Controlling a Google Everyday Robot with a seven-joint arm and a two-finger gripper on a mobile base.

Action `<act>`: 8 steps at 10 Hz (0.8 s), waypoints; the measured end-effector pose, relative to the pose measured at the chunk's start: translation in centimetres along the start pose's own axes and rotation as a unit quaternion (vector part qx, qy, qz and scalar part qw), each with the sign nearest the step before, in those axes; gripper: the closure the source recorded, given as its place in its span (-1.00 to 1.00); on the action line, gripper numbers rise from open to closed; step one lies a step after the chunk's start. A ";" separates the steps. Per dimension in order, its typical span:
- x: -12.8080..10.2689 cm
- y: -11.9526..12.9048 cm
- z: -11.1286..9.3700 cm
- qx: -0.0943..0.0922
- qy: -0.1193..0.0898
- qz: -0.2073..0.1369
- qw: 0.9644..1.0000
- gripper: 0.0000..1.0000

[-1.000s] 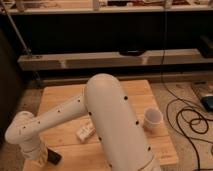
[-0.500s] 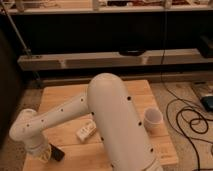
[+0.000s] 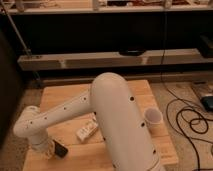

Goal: Push the eraser across the table

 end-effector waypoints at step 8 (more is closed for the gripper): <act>-1.1 2.6 0.0 -0.051 -0.027 -0.036 0.998 1.00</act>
